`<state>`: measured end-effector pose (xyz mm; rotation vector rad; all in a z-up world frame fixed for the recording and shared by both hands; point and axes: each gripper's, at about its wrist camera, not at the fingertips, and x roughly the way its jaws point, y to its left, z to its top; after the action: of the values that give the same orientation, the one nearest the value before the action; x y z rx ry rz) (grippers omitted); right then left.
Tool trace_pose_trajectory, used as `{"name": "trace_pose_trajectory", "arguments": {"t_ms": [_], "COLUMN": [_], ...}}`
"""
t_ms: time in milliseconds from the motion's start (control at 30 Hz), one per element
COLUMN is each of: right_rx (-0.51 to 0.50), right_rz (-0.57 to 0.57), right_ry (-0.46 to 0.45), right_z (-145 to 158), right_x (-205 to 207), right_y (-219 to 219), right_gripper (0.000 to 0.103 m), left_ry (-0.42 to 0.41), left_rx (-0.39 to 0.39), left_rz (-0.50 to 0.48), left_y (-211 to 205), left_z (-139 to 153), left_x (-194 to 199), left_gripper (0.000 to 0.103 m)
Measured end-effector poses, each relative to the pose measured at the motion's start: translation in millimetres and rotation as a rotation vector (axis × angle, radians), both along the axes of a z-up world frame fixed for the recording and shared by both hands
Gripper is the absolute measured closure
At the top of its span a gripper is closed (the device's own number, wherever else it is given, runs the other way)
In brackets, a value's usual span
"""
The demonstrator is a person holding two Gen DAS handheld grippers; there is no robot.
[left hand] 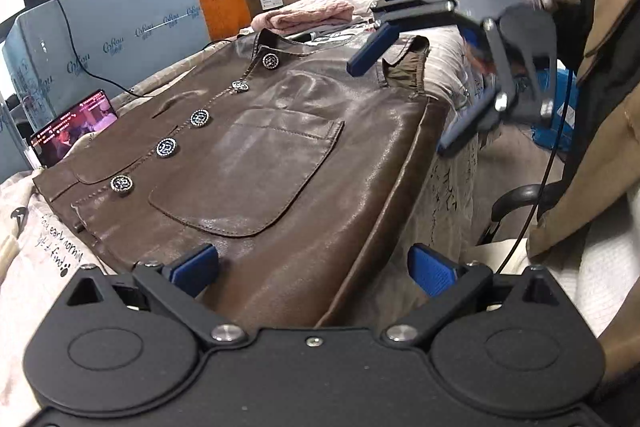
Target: Fold clothes
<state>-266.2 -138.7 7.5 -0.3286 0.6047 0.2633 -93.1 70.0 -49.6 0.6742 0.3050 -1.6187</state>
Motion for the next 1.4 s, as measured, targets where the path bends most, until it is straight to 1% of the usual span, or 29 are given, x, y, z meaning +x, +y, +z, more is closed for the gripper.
{"name": "trace_pose_trajectory", "arguments": {"t_ms": [67, 233, 333, 467, 533, 600, 667, 700, 733, 767, 800, 833, 900, 1033, 1100, 1167, 1200, 1233, 1267, 1300, 1333, 1367, 1400], "right_rx": [-0.05, -0.129, -0.097, -0.041, -0.028, -0.03, -0.024, -0.006, 0.013, 0.033, 0.053, 0.077, 0.121, 0.165, 0.18, 0.179, 0.176, 0.18, 0.184, 0.189, 0.174, 0.158, 0.143], "right_rz": [0.013, -0.017, -0.023, -0.044, -0.046, -0.017, 0.021, 0.044, 0.067, 0.081, 0.096, 0.096, 0.091, 0.084, 0.078, 0.077, 0.07, 0.058, 0.045, 0.031, 0.013, -0.006, -0.024], "right_ry": [0.002, -0.015, -0.053, -0.124, -0.153, -0.143, -0.127, -0.12, -0.113, -0.116, -0.12, -0.132, -0.156, -0.19, -0.202, -0.195, -0.196, -0.196, -0.196, -0.196, -0.172, -0.147, -0.122], "right_z": [-5.9, -17.8, -10.6, -3.7, -3.5, -4.1, -5.0, -3.9, -2.7, -1.2, 0.4, 3.1, 8.0, 15.3, 18.6, 19.5, 19.4, 19.4, 19.4, 19.4, 15.4, 11.3, 7.1], "right_x": [-0.8, 3.1, 0.9, 0.1, 0.7, 4.3, 6.8, 7.1, 7.4, 6.2, 5.1, 3.7, 1.8, -1.2, -2.9, -4.3, -4.8, -5.0, -5.2, -5.4, -4.1, -2.8, -1.6], "right_y": [4.3, 4.9, -1.5, -12.7, -13.5, -11.1, -8.3, -8.6, -9.1, -10.9, -12.8, -15.8, -22.0, -28.6, -31.1, -31.5, -31.1, -31.3, -31.5, -31.8, -31.2, -30.6, -30.0], "right_gripper": [0.0, 0.001, 0.003, 0.003, 0.008, 0.012, 0.026, 0.041, 0.059, 0.067, 0.079, 0.086, 0.09, 0.091, 0.091, 0.091, 0.091, 0.09, 0.09, 0.087, 0.074, 0.064, 0.041], "left_ry": [0.019, 0.037, 0.037, 0.047, 0.053, 0.052, 0.052, 0.046, 0.04, 0.034, 0.028, 0.022, 0.007, -0.062, -0.094, -0.107, -0.1, -0.094, -0.095, -0.085, -0.075, -0.042, -0.008], "left_rx": [-0.004, -0.013, -0.016, -0.043, -0.057, -0.067, -0.077, -0.081, -0.085, -0.089, -0.093, -0.096, -0.117, -0.174, -0.205, -0.233, -0.241, -0.25, -0.248, -0.241, -0.234, -0.225, -0.216], "left_rz": [0.003, 0.008, 0.008, 0.029, 0.04, 0.061, 0.081, 0.082, 0.083, 0.083, 0.084, 0.084, 0.083, 0.083, 0.094, 0.11, 0.096, 0.081, 0.053, 0.027, 0.001, -0.001, -0.002], "left_y": [0.7, -0.6, -1.2, 0.8, 1.9, 3.0, 4.1, 5.6, 7.1, 8.6, 10.0, 11.5, 13.4, 7.4, 3.4, -1.3, -2.4, -3.4, -4.4, -5.2, -6.1, -6.8, -7.5], "left_z": [0.6, 4.1, 5.8, 11.4, 14.2, 16.1, 17.9, 18.3, 18.8, 19.2, 19.7, 20.1, 21.5, 22.5, 23.7, 27.1, 29.0, 30.9, 31.1, 30.4, 29.8, 29.0, 28.2], "left_x": [1.9, 4.5, 5.9, 14.1, 18.3, 21.7, 25.0, 25.8, 26.4, 27.1, 27.8, 28.5, 30.1, 36.9, 43.2, 51.1, 53.2, 55.2, 54.8, 54.4, 54.0, 56.1, 58.3], "left_gripper": [0.0, 0.0, 0.0, 0.0, 0.0, 0.0, 0.0, 0.0, 0.0, 0.0, 0.0, 0.0, 0.0, 0.001, 0.007, 0.019, 0.022, 0.031, 0.037, 0.052, 0.061, 0.063, 0.067]}}
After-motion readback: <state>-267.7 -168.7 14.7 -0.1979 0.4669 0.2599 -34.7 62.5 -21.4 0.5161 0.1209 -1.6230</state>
